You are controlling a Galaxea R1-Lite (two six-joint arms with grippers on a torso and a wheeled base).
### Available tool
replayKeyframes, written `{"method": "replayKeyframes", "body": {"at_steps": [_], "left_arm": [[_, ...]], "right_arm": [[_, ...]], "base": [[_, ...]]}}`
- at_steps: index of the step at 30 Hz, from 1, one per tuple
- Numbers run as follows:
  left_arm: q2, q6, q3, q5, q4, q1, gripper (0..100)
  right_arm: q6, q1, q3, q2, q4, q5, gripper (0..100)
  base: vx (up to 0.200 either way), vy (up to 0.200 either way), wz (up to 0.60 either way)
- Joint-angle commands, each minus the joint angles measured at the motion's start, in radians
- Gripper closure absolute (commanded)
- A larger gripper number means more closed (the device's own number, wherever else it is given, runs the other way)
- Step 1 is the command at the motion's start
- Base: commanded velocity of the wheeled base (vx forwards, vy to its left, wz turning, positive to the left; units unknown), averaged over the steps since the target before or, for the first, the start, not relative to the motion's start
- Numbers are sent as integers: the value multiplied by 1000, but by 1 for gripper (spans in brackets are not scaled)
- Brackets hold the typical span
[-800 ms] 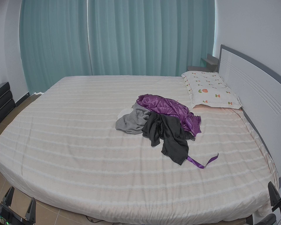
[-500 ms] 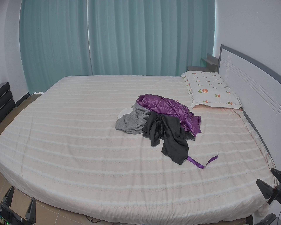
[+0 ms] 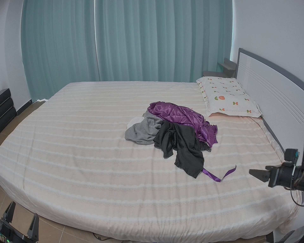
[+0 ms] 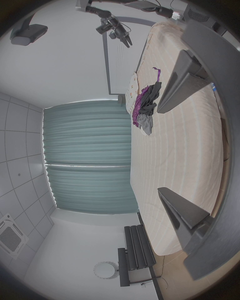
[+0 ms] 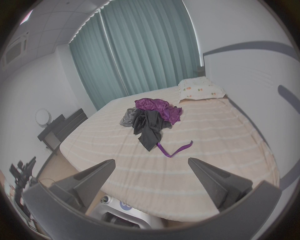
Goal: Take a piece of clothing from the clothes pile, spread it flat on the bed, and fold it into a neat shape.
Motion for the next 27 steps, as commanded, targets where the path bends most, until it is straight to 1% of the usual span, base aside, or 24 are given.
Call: {"method": "replayKeyframes", "body": {"at_steps": [1,2,3,4,6,8,9,11,13,14,15,18,27], "left_arm": [[-16,0,18,0,0,0,0],[-16,0,18,0,0,0,0],[-15,0,18,0,0,0,0],[-16,0,18,0,0,0,0],[-15,0,18,0,0,0,0],[-15,0,18,0,0,0,0],[-15,0,18,0,0,0,0],[-15,0,18,0,0,0,0],[-16,0,18,0,0,0,0],[-16,0,18,0,0,0,0],[-16,0,18,0,0,0,0],[-15,0,18,0,0,0,0],[-16,0,18,0,0,0,0]], "right_arm": [[273,128,-306,706,-238,9,0],[306,130,-339,755,-250,7,0],[315,130,-347,768,-253,7,0],[364,133,-396,831,-265,7,0],[418,139,-448,894,-269,0,0],[479,144,-525,980,-269,-26,0],[479,144,-525,980,-269,-26,0],[534,154,-611,1063,-261,-76,0],[573,176,-638,1092,-262,-94,0],[576,177,-640,1095,-262,-96,0],[617,200,-664,1135,-267,-102,0],[632,210,-709,1187,-262,-122,0],[637,204,-757,1216,-238,-123,0]], "base": [[0,0,0],[0,0,0],[0,0,0],[0,0,0],[0,0,0],[0,0,0],[0,0,0],[0,0,0],[0,0,0],[0,0,0],[0,0,0],[0,0,0],[0,0,0]]}}
